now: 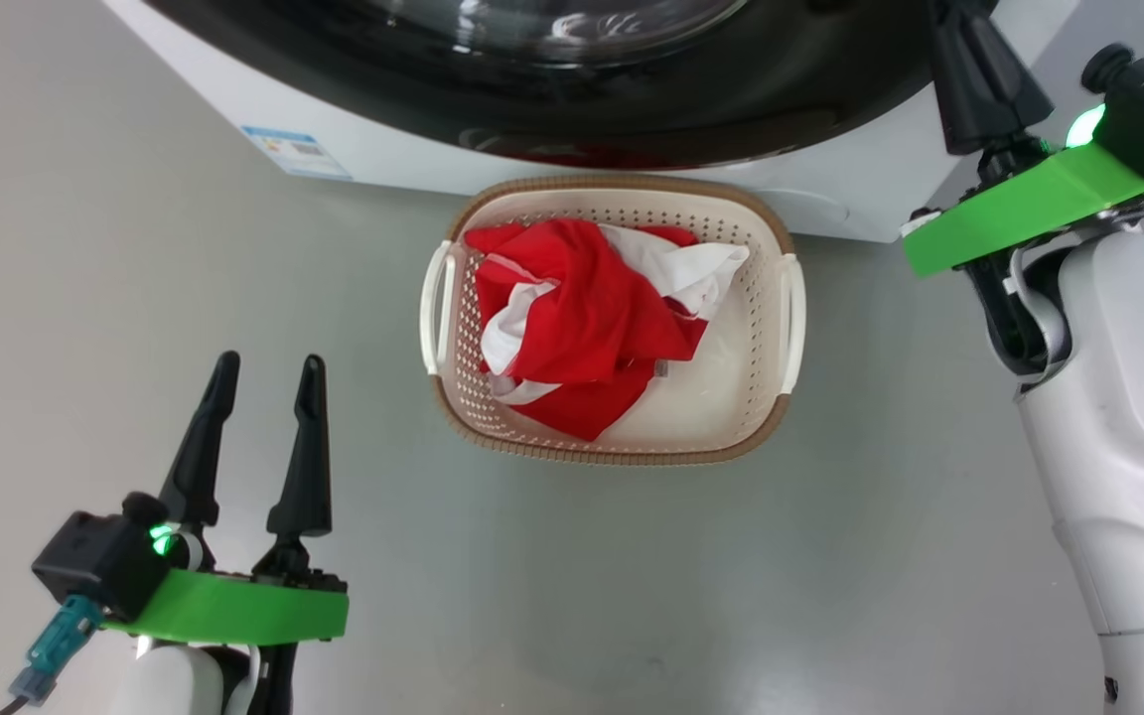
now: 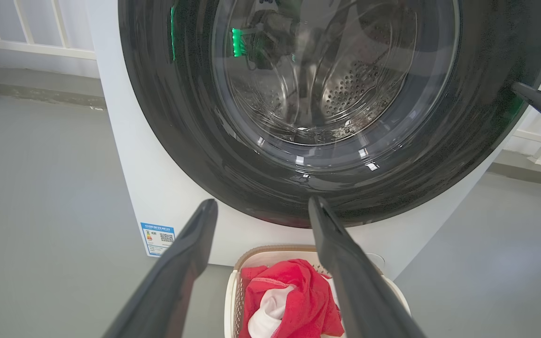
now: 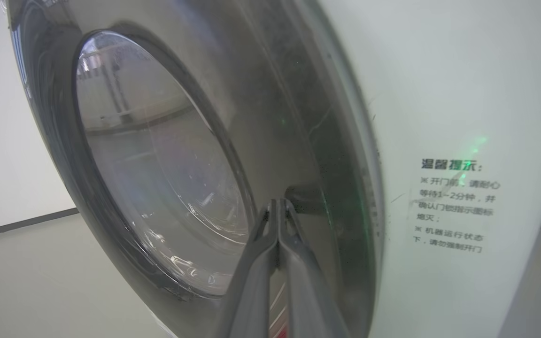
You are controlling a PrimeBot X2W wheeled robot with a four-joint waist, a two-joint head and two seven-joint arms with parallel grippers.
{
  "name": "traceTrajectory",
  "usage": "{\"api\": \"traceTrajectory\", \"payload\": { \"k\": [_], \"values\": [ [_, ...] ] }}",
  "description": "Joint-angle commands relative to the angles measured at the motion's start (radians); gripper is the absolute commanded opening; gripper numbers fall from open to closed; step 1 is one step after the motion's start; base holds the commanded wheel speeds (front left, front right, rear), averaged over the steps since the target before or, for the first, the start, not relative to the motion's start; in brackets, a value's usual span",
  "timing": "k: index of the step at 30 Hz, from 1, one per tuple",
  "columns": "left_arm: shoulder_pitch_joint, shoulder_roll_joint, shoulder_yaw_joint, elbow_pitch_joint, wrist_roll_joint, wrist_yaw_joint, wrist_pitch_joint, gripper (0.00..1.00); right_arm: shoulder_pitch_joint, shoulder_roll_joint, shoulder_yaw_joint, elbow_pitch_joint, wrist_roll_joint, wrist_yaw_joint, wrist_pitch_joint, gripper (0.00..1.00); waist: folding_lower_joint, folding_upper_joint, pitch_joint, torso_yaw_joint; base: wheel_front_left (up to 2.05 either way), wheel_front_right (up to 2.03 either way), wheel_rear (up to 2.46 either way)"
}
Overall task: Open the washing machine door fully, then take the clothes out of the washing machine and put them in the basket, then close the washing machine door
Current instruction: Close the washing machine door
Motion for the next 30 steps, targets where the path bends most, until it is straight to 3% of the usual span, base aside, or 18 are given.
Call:
{"api": "traceTrajectory", "payload": {
  "k": [1, 26, 27, 30],
  "values": [
    [-0.026, 0.013, 0.03, -0.028, -0.004, -0.003, -0.008, 1.0, -0.027, 0.011, 0.0, -0.021, 0.003, 0.001, -0.005, 0.0, 0.0, -0.0001, 0.014, 0.013, 0.0, 0.0, 0.0],
    [-0.031, 0.008, 0.032, -0.001, -0.008, -0.003, -0.008, 1.0, 0.049, 0.031, -0.015, -0.034, -0.007, 0.001, -0.005, 0.0, 0.0, -0.0001, -0.018, -0.003, 0.0, 0.0, 0.0],
    [-0.029, 0.008, 0.033, 0.001, -0.008, -0.003, -0.008, 1.0, 0.06, 0.031, -0.014, -0.035, -0.006, 0.001, -0.005, 0.02, 0.0, -0.0001, -0.023, -0.005, 0.0, 0.0, 0.0],
    [-0.022, 0.01, 0.035, 0.007, -0.009, -0.003, -0.008, 1.0, 0.1, 0.031, -0.013, -0.041, -0.003, 0.001, -0.005, 0.22, 0.0, -0.0001, -0.042, -0.011, 0.0, 0.0, 0.0]
  ]
}}
